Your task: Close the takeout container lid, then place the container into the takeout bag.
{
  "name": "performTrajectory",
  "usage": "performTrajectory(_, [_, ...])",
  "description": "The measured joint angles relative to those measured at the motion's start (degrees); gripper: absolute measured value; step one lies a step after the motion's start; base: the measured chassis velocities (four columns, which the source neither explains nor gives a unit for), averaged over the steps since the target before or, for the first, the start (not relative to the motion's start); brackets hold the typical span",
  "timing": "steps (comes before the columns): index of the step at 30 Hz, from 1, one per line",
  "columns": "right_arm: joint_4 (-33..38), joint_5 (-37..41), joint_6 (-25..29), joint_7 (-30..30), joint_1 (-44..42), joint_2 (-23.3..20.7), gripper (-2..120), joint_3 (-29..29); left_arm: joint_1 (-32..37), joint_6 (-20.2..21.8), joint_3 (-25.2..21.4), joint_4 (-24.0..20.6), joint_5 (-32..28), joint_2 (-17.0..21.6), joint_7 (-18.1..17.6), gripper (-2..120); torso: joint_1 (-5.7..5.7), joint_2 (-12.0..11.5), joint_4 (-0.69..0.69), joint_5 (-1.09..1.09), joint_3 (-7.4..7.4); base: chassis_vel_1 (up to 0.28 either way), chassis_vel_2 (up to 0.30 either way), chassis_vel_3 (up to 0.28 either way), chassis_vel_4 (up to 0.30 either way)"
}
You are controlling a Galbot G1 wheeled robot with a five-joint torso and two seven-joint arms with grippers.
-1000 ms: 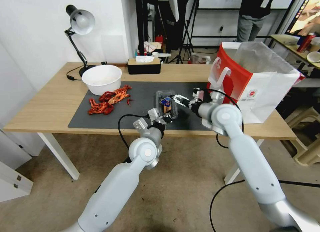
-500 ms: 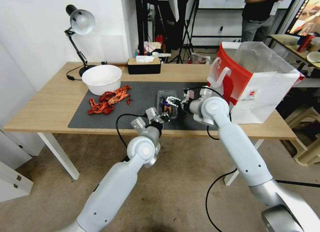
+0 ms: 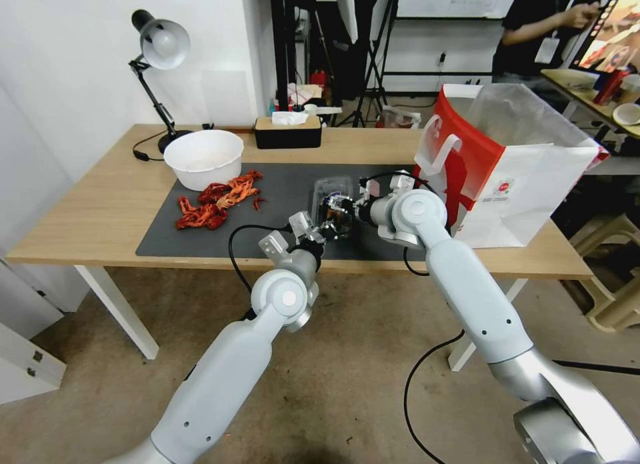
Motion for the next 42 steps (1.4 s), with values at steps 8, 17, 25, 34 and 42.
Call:
performTrajectory(8, [0.8,-0.9,0.2,-3.3,-1.4,-0.5,15,1.7,1.7,-0.5,-2.4,-3.8,0.6,1.9,0.1,0,0.0,0.0,-0.01,-0.01,0.0,0.0,0.0,0.0,0.0])
performTrajectory(17, [1.6,-2.1,0.3,-7.6,-2.7,-0.1,0,3.5,12.2,-1.4,-9.6,-13.4,10.6,11.5,5.0,0,0.0,0.0,0.02,-0.01,-0.01,0.0,0.0,0.0,0.0])
performTrajectory(25, [4.6,-2.3,0.3,-9.4,-6.0,-1.3,0,7.0,20.7,-5.3,-12.9,-15.2,24.7,18.7,10.2,0,0.0,0.0,-0.03,0.01,0.0,0.0,0.0,0.0,0.0])
performTrajectory(34, [6.3,-2.9,2.8,-14.8,-6.8,-1.2,0,7.4,33.0,-7.2,-21.8,-16.9,37.1,19.8,10.2,20,0.0,0.0,-0.01,0.0,0.0,0.0,0.0,0.0,0.0])
performTrajectory(42, [11.2,-7.9,14.2,-26.3,-6.4,-3.6,0,7.8,39.7,-9.6,-24.4,-16.8,42.2,16.8,10.6,50,-0.01,0.0,0.0,0.0,0.0,0.0,0.0,0.0,0.0])
